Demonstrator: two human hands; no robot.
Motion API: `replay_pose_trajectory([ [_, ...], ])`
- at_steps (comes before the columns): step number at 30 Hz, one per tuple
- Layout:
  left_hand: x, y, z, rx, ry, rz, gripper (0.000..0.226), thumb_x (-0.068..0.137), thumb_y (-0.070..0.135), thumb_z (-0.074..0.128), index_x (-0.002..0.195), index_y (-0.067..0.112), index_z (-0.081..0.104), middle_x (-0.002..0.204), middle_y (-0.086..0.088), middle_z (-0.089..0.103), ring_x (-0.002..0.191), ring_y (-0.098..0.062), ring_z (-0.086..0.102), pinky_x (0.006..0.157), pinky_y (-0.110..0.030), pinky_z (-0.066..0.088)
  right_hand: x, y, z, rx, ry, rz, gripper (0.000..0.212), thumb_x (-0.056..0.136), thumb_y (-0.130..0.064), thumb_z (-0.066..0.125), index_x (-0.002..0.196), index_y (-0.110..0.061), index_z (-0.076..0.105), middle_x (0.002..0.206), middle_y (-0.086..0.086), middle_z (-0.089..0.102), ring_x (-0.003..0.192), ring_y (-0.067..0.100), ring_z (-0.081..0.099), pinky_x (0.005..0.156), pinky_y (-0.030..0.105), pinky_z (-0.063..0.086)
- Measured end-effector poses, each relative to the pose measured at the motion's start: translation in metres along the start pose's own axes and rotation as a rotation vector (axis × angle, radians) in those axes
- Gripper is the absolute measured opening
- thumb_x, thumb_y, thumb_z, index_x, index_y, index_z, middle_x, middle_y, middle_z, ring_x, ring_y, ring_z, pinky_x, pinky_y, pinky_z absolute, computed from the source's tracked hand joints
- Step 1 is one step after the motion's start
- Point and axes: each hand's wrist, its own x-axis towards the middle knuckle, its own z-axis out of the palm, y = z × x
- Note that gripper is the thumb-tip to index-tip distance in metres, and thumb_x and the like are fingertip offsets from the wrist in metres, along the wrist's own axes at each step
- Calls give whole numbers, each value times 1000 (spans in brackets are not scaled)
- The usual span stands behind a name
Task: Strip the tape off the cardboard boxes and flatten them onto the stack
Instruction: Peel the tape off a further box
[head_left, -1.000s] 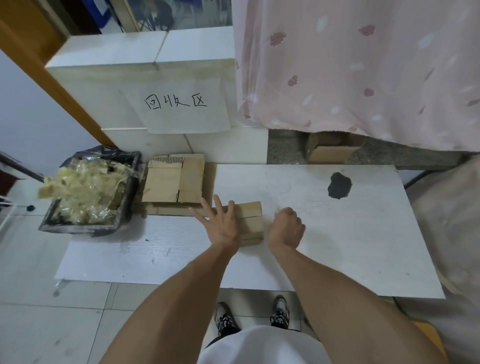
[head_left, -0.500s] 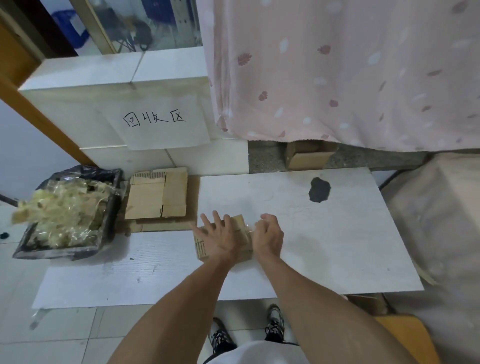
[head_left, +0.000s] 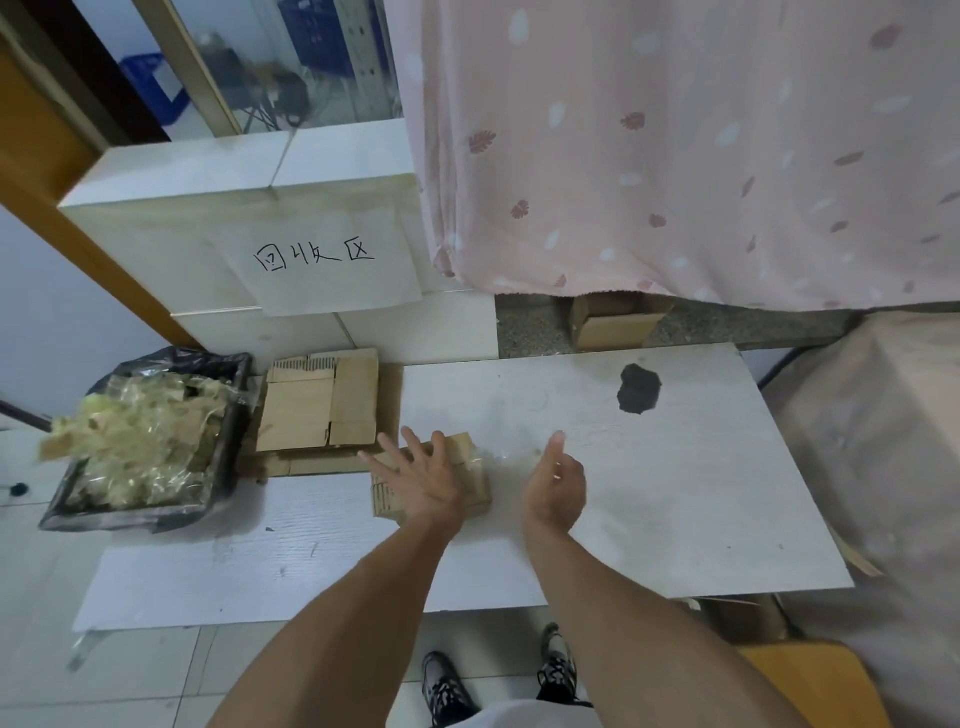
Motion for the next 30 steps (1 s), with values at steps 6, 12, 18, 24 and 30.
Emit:
replay_pose_trajectory([
  [6,0,-19,3,51,-7,-31,91,83,25,64,152,27,5,163,-21,-1,143,-58,-8,99,-80,-17,1,-13,-10,-279,10,-370,48,91,-51,59,108,-6,65,108,9,65,105,32,56,88,44,46],
  [12,-8,-6,9,41,52,49,86,90,55,51,155,28,1,163,-22,-4,143,-57,-11,101,-80,-16,-42,-28,35,-670,-340,-892,38,95,-47,52,109,-18,72,125,-2,60,120,22,44,103,38,33],
  [18,-4,-12,9,-157,101,45,61,94,45,48,146,30,18,161,-21,7,143,-56,-5,105,-77,-7,-39,-7,32,-861,-307,-714,30,99,-35,50,123,-23,65,135,1,51,127,24,37,106,37,29],
  [24,-6,-13,9,-83,117,121,58,94,44,47,144,32,19,162,-17,3,144,-55,-8,104,-78,-11,-43,1,31,-804,-232,-588,23,97,-23,51,107,-24,73,127,-4,56,119,22,41,100,35,33],
  [30,-11,-12,0,-16,155,223,71,92,25,53,150,34,13,165,-7,-10,145,-51,-17,101,-81,-11,-35,-1,25,-881,-181,-531,19,92,-20,60,103,-27,74,129,-6,53,119,22,40,99,37,31],
])
